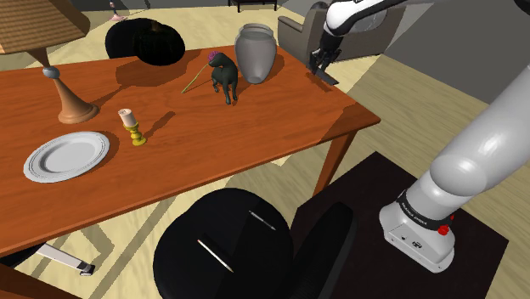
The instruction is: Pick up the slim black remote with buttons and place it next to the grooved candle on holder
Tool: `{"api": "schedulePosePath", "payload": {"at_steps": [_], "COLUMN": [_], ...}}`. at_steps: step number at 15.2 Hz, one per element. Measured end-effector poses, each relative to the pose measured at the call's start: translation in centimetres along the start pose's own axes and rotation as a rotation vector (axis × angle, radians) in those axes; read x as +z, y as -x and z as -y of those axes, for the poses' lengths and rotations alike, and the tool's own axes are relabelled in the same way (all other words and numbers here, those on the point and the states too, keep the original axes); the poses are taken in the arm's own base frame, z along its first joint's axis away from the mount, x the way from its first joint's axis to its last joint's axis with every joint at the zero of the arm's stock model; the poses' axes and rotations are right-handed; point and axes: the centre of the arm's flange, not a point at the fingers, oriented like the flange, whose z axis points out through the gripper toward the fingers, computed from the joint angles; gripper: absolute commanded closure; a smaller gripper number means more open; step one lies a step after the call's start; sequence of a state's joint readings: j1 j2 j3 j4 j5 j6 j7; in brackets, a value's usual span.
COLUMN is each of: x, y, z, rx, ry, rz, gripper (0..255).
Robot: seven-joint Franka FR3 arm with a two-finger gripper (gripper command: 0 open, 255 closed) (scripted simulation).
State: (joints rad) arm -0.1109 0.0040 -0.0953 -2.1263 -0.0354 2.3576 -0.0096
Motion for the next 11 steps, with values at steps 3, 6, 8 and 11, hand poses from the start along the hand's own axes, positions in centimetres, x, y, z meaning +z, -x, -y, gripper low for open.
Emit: {"api": "schedulePosePath", "payload": {"at_steps": [3,6,8,11], "x": [-1.5,-3.0,-4.0,-5.6], "y": [-0.4,-0.6,-1.1,-1.3], "z": [0.0,-0.1,-0.1,-0.1], "rx": [0.0,0.0,0.0,0.0], "ry": [0.0,0.0,0.0,0.0], "rz": [0.0,0.0,0.0,0.0], "gripper": [255,255,255,255]}}
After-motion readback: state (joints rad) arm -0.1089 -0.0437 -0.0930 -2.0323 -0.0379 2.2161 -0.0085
